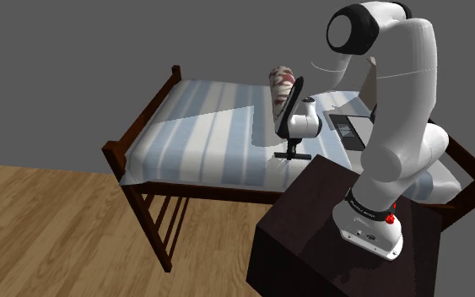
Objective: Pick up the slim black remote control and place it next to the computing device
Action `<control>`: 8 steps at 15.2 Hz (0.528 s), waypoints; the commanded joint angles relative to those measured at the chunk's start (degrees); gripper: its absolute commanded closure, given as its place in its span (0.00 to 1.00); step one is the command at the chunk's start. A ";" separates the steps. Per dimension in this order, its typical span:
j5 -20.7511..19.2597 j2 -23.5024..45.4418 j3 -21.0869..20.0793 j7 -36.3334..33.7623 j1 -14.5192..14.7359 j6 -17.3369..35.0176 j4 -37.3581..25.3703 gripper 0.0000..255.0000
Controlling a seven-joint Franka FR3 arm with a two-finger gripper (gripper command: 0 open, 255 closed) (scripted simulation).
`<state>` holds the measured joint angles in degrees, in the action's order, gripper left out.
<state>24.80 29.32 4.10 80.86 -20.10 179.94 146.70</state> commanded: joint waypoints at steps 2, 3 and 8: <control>-0.04 0.28 0.11 0.02 -0.09 0.17 -0.31 1.00; -0.01 0.32 0.07 -0.01 -0.07 0.22 -0.31 1.00; -0.68 -3.65 3.35 -0.88 3.14 -2.58 1.24 1.00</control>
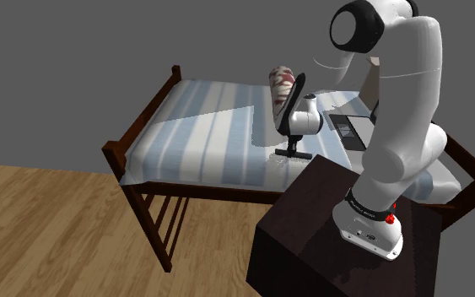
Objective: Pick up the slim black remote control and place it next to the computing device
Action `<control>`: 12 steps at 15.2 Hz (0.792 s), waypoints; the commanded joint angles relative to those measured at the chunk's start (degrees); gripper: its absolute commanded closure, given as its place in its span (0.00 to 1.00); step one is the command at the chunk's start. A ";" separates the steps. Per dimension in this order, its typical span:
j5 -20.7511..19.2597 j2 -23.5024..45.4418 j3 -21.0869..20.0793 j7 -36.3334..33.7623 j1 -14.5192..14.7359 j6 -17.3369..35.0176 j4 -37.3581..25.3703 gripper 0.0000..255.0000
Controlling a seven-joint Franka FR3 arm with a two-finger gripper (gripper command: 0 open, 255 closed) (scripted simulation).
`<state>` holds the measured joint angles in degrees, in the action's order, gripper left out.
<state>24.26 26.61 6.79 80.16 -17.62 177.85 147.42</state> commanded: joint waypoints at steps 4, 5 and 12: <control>-1.73 -4.88 4.79 -1.68 4.46 -3.42 1.91 1.00; -2.31 -5.86 5.94 -2.17 5.48 -4.17 2.24 1.00; -8.82 -12.71 14.76 -7.25 12.86 -9.43 4.19 1.00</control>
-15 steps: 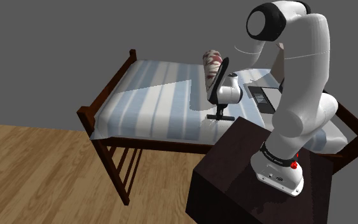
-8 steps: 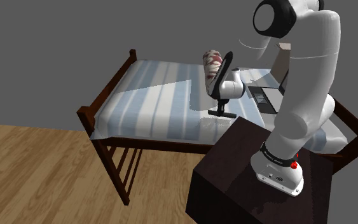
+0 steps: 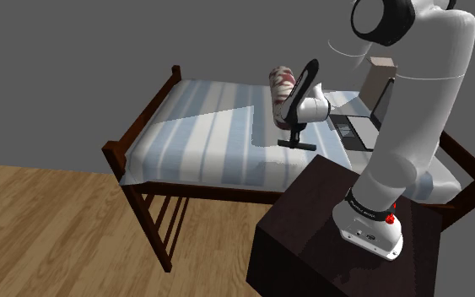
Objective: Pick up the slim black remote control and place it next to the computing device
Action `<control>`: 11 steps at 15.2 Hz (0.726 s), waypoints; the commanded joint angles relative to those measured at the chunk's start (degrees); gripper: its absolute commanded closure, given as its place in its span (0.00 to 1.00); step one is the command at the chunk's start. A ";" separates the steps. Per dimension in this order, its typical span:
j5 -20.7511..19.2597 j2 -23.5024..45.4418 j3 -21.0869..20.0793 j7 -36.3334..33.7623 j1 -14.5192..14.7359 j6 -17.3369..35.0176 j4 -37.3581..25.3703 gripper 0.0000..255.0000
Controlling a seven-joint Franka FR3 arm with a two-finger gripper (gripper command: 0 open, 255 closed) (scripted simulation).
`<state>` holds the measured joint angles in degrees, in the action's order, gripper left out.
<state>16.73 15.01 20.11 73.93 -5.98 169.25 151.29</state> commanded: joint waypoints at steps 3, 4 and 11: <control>-5.42 -4.13 5.13 -4.07 4.01 -3.14 0.94 1.00; -6.95 -5.17 6.25 -5.18 4.80 -3.93 1.10 1.00; -17.99 -12.63 11.36 -13.03 7.65 -9.93 1.63 1.00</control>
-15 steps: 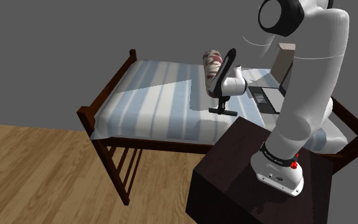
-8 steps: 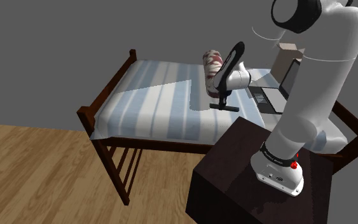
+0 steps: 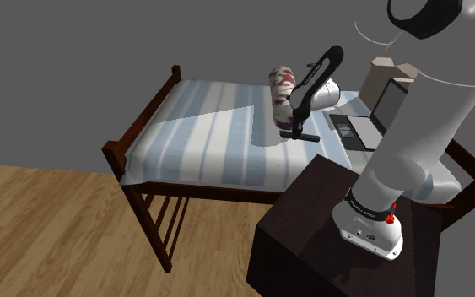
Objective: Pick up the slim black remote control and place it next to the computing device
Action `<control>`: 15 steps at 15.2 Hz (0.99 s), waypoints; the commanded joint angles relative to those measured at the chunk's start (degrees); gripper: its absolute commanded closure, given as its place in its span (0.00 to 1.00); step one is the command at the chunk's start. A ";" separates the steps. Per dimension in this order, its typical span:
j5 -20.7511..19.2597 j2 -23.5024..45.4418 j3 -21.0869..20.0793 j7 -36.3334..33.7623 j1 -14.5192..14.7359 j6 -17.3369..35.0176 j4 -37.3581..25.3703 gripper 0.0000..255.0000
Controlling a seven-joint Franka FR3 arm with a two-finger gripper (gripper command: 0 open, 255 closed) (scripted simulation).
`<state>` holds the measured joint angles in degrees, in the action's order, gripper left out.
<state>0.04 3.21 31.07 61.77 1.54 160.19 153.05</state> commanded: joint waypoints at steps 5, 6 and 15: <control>-7.23 -6.00 1.03 -5.00 -0.22 -5.67 -0.39 1.00; -8.13 -6.99 0.98 -5.63 -0.39 -6.66 -0.50 1.00; -13.14 -14.92 -0.40 -9.12 -1.92 -15.63 -2.11 1.00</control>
<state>-12.70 -10.88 30.84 52.89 -0.21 145.62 151.19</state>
